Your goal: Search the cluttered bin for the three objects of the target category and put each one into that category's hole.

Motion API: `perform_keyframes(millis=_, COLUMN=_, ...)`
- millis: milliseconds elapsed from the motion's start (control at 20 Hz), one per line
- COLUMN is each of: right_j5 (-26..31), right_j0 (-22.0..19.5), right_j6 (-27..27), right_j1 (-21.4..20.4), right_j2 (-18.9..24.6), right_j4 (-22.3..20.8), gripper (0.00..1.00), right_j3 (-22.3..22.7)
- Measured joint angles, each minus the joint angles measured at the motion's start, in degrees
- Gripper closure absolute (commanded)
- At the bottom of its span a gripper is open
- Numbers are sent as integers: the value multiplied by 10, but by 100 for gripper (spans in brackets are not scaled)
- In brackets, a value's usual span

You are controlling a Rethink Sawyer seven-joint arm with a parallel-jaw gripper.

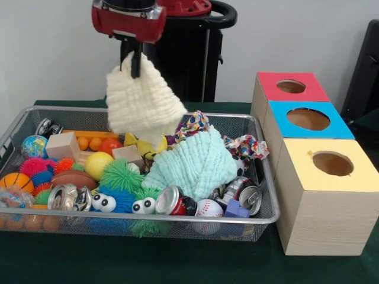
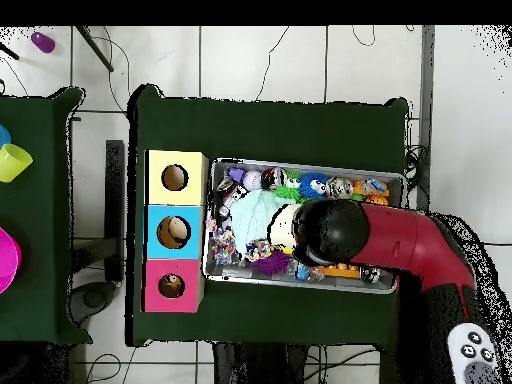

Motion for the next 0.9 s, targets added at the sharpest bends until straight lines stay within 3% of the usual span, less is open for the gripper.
perform_keyframes(millis=900, right_j5=29, right_j0=-63, right_j6=-4, right_j1=18, right_j2=45, right_j4=-1, gripper=100, right_j3=-75)
